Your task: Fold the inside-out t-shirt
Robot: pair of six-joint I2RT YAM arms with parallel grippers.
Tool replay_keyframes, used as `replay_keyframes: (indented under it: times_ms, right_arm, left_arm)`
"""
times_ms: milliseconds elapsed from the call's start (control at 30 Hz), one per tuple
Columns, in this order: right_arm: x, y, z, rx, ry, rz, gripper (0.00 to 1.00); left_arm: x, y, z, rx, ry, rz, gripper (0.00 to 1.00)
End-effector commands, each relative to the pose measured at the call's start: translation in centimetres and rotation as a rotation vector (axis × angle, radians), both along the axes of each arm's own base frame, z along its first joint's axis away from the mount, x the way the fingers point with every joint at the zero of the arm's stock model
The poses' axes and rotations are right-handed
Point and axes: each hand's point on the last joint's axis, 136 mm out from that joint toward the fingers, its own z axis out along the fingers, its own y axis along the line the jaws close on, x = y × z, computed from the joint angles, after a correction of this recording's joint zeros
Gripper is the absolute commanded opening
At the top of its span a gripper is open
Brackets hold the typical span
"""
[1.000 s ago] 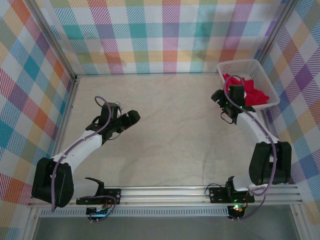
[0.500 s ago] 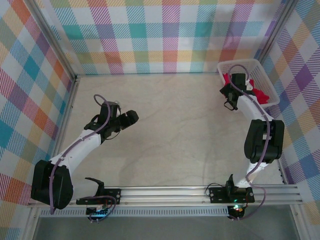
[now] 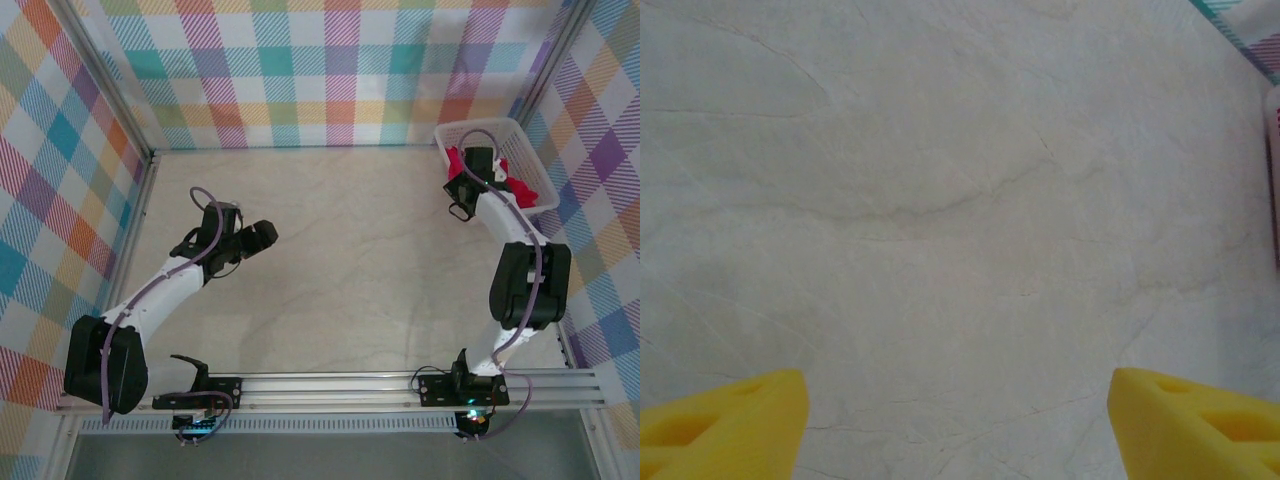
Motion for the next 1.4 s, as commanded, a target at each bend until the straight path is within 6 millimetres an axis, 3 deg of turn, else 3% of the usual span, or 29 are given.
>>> replay_keyframes:
  times_ms: [0, 133, 233, 367, 533, 667, 767, 933, 1033, 1100, 1167, 1267, 1367]
  right_arm:
    - [0.3, 2.0, 4.9, 0.100, -0.179, 0.057, 0.00]
    - [-1.0, 3.1, 8.6, 0.131, -0.343, 0.109, 0.00]
    - [-2.4, 3.5, 11.2, 0.120, -0.447, 0.146, 0.00]
    - [-4.8, 3.9, 15.8, 0.091, -0.577, 0.185, 0.00]
    - [-7.9, 3.8, 21.4, 0.056, -0.710, 0.194, 0.00]
    - [-9.5, 4.8, 25.0, 0.084, -0.795, 0.243, 0.00]
    - [-11.0, 6.9, 28.5, 0.107, -0.879, 0.343, 0.00]
    - [-14.6, 12.1, 36.1, 0.120, -1.030, 0.596, 0.00]
    - [-15.9, 15.7, 39.0, 0.142, -1.060, 0.760, 0.00]
    - [-16.3, 18.0, 39.5, 0.153, -1.069, 0.838, 0.00]
    - [-15.8, 20.3, 38.4, 0.161, -1.038, 0.898, 0.01]
    - [-13.6, 23.7, 33.4, 0.188, -0.903, 0.927, 0.02]
    - [-10.5, 26.6, 25.5, 0.230, -0.716, 0.911, 0.02]
  left_arm:
    - [-0.3, -1.0, 0.5, -0.047, -0.031, -0.035, 0.79]
    - [-0.8, 0.2, 1.1, -0.021, -0.056, 0.013, 0.81]
    - [-1.4, 1.7, 1.5, 0.011, -0.065, 0.087, 0.99]
    - [-2.5, 3.3, 1.9, 0.015, -0.094, 0.160, 1.00]
    - [-2.8, 1.0, 2.6, -0.051, -0.101, 0.028, 0.99]
    - [-3.0, 0.8, 2.3, -0.052, -0.081, 0.013, 0.92]
    - [-3.4, 0.8, 2.6, -0.052, -0.100, 0.004, 0.91]
    - [-3.7, 0.1, 4.1, -0.070, -0.143, -0.054, 0.90]
    - [-3.5, 0.7, 4.7, -0.049, -0.146, -0.022, 0.90]
    - [-3.7, 1.4, 4.9, -0.021, -0.151, -0.001, 0.90]
    - [-4.0, 2.2, 5.1, 0.001, -0.163, 0.028, 0.90]
    - [-4.5, 2.9, 5.7, 0.011, -0.185, 0.051, 0.90]
    - [-4.8, 2.6, 5.8, 0.000, -0.181, 0.034, 0.89]
